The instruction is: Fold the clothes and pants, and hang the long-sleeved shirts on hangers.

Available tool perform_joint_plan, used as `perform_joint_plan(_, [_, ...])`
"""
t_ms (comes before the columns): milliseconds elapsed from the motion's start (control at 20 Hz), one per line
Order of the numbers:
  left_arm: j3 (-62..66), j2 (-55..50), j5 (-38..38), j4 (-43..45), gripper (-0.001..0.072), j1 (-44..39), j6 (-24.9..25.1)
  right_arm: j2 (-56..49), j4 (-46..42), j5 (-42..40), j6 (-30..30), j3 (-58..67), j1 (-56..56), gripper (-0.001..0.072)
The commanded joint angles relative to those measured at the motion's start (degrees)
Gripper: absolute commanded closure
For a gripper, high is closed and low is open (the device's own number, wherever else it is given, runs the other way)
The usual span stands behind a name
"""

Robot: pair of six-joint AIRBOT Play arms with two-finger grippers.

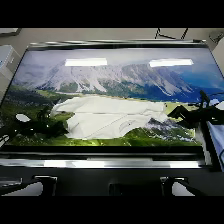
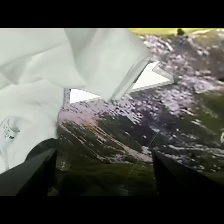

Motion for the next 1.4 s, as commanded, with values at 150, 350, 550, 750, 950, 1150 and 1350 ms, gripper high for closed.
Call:
perform_joint_plan(150, [0.0,0.9,-3.3,-0.3,0.0688,-1.0,0.7,-5.3,1.0,-3.6,-0.2,-3.2,0.0,0.0001])
perform_joint_plan(350, [0.0,4.2,-4.1,-0.3,0.0688,-1.0,0.6,-10.1,9.5,-8.7,-3.1,-4.0,0.9,0.0014])
perform_joint_plan(550, [0.0,8.8,-5.3,-0.4,0.0688,-1.0,0.6,-11.5,9.7,-20.7,-2.8,-4.0,9.3,0.0042])
perform_joint_plan(750, [1.3,15.3,-6.1,-0.4,0.0688,-1.0,0.6,-11.5,9.6,-26.9,1.7,-3.0,12.0,0.0577])
perform_joint_plan(950, [12.1,20.1,-7.6,-0.4,0.0689,-1.0,0.3,-7.9,3.1,-19.0,-0.5,5.6,12.1,0.0681])
perform_joint_plan(1150, [39.5,23.6,-4.7,-1.4,0.0689,-1.0,-2.3,3.9,-4.6,-21.1,1.5,26.4,12.1,0.0681])
perform_joint_plan(1350, [70.7,23.6,5.8,0.2,0.0689,-1.0,-5.7,13.7,-22.4,-27.8,11.5,49.5,12.1,0.0681])
